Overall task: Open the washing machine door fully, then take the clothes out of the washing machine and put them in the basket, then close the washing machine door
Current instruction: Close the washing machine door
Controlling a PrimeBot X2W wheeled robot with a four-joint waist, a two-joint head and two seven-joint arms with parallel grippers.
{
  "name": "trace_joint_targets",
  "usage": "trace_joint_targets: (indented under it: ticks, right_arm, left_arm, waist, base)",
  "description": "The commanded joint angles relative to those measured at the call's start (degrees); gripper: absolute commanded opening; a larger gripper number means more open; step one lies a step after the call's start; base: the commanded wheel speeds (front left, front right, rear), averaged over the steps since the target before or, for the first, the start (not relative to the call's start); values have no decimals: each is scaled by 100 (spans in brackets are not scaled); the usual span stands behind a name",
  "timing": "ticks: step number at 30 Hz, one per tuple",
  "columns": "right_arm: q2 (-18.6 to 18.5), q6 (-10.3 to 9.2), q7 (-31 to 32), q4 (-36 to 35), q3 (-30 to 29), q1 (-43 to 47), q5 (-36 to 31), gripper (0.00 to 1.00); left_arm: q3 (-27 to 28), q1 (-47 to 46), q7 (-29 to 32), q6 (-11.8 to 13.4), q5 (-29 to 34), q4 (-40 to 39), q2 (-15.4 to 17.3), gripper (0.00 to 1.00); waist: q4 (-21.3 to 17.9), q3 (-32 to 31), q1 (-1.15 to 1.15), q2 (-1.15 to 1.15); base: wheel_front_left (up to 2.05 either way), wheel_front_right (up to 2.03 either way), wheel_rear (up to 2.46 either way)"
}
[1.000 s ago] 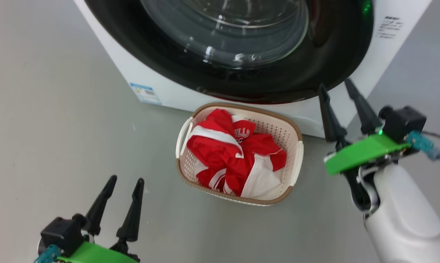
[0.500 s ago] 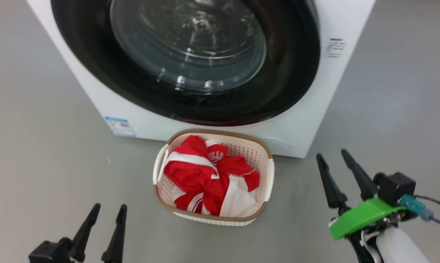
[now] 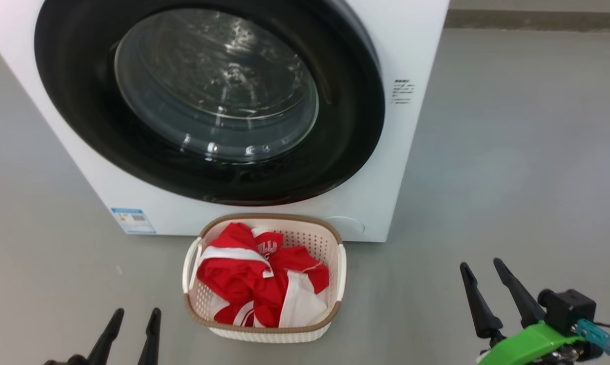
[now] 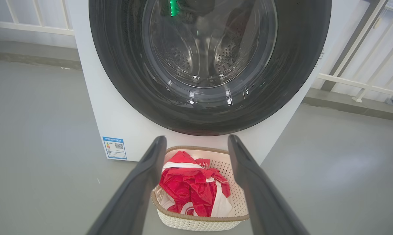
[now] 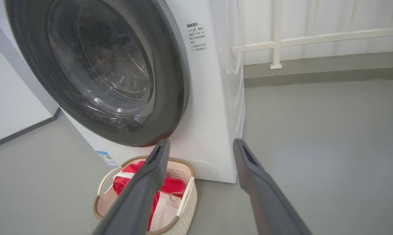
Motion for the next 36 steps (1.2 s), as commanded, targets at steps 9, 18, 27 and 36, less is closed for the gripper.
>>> trace_joint_targets:
  ticks: [9,18,27,36]
  right_arm:
    - [-65,-6,-36,-364,-114,399,12,100]
    - [-37,-6,-36,-520,-268,634,-8,100]
    - [-14,-6,-36,-605,-416,825,-14,100]
    - [20,-6,-36,-634,-491,922,-45,100]
  left_arm:
    - [375,65,-52,-32,115,-206,90,100]
    - [522,143,-52,-32,142,-263,95,100]
    - [570,173,-52,-32,190,-314,96,100]
    - [598,163,-52,-32,194,-361,92,100]
  waist:
    - [-309,-209,0,0]
    - [-495,-242,0,0]
    - [-571,-248,0,0]
    - [-590,-245,0,0]
  base:
    - [0,0,0]
    - [0,0,0]
    - [0,0,0]
    - [0,0,0]
